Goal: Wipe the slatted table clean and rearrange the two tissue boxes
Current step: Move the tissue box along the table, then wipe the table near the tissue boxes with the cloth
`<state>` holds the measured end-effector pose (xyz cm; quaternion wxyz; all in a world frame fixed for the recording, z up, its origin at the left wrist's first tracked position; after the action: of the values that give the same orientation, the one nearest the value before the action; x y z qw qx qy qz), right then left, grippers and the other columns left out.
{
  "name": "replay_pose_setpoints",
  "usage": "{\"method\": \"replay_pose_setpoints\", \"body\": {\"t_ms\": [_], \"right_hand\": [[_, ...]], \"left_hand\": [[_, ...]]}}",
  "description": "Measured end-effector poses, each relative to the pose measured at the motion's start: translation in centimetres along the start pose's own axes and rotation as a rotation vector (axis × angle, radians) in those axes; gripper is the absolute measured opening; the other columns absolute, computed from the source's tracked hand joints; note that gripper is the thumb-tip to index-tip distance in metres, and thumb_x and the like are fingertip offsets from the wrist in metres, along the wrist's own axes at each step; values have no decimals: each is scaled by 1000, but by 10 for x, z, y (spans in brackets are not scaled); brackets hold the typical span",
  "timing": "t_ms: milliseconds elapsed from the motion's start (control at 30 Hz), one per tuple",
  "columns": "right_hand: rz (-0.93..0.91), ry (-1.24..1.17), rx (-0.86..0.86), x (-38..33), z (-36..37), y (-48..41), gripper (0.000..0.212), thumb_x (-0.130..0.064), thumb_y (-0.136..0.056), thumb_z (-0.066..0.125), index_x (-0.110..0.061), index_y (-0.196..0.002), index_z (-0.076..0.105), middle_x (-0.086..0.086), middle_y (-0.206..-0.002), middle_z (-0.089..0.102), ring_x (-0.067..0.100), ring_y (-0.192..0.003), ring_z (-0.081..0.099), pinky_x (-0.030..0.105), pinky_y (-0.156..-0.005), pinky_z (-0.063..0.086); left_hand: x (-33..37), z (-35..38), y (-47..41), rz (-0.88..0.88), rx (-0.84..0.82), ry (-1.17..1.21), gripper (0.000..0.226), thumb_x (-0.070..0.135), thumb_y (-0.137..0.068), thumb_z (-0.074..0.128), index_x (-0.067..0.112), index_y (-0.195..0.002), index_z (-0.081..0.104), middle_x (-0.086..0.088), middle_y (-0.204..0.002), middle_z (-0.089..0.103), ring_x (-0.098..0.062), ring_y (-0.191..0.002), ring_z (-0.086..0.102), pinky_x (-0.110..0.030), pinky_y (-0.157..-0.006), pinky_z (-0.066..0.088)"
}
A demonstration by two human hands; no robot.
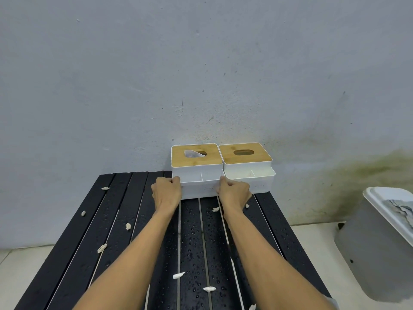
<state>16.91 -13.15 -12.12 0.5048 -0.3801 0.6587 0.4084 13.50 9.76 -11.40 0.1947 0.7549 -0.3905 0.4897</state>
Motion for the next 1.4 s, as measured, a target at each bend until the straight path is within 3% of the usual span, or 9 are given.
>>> {"method": "replay_pose_setpoints", "body": {"t_ms": [167,333,567,667,767,933,1100,1233,1400], "right_hand": [[2,-4,5,4,0,-4,31,-23,-94,66,1,-76,76,13,-76,73,4,-60,56,1,-38,34],[24,17,6,8,3,-6,32,-29,-93,67,-5,-73,75,10,-77,74,7,-62,62,9,-42,29],[-6,51,3,6,0,-5,38,-30,-94,65,2,-74,74,13,-77,71,2,-60,50,20,-49,37],[-46,86,0,1,-6,1,40,-32,-94,64,0,-72,72,13,-79,71,3,-60,48,24,-57,39],[-64,86,-9,-5,-13,8,33,-34,-94,64,-5,-81,74,8,-89,71,7,-66,51,24,-63,43],[-101,131,-32,-22,-33,26,28,-32,-95,62,-7,-93,73,2,-94,69,4,-71,51,28,-70,41],[-176,232,-80,-34,-63,54,25,-30,-97,60,-9,-102,71,2,-100,67,0,-66,40,27,-72,36],[-265,344,-145,-32,-97,78,25,-32,-97,60,-10,-106,69,4,-107,68,13,-88,55,28,-75,40],[-436,560,-219,-5,-149,108,35,-34,-98,56,-12,-124,64,5,-121,66,19,-110,61,32,-92,51]], "left_hand": [[-4,4,-2,-19,-12,16,42,18,-90,49,12,-49,42,-11,-55,51,-42,-72,68,-31,-53,37],[-4,2,-1,-27,5,52,38,17,-90,49,7,-53,47,-25,-61,64,-24,-54,56,-28,-50,37],[-4,-1,3,-51,-28,58,38,23,-87,49,9,-52,50,-24,-67,68,-23,-54,54,-29,-55,41],[1,-7,8,-46,-42,0,37,33,-86,47,14,-54,49,-16,-59,60,-35,-60,65,-37,-59,51],[12,-23,17,-34,-17,-78,34,34,-91,47,19,-61,52,1,-63,55,-21,-57,54,-38,-63,46],[29,-45,35,45,2,-122,15,29,-95,50,23,-87,61,5,-91,60,-19,-83,53,-30,-73,38],[41,-62,67,131,-39,-151,33,29,-96,50,14,-123,64,-4,-118,66,-16,-98,57,-30,-79,41],[49,-72,115,258,-108,-220,33,27,-96,51,13,-123,64,-5,-119,66,-13,-95,56,-28,-80,41],[22,-71,193,383,-195,-439,42,36,-93,49,15,-126,64,-4,-127,65,-23,-118,57,-38,-99,46]]}}
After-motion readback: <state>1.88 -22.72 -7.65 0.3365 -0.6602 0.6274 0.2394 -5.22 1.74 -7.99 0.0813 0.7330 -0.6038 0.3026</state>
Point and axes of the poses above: each hand's wrist, its own y-axis away from the middle knuckle, its own z-axis out of the palm, x = y × z, the point moved 8 cm from there along -y, towards the middle knuckle
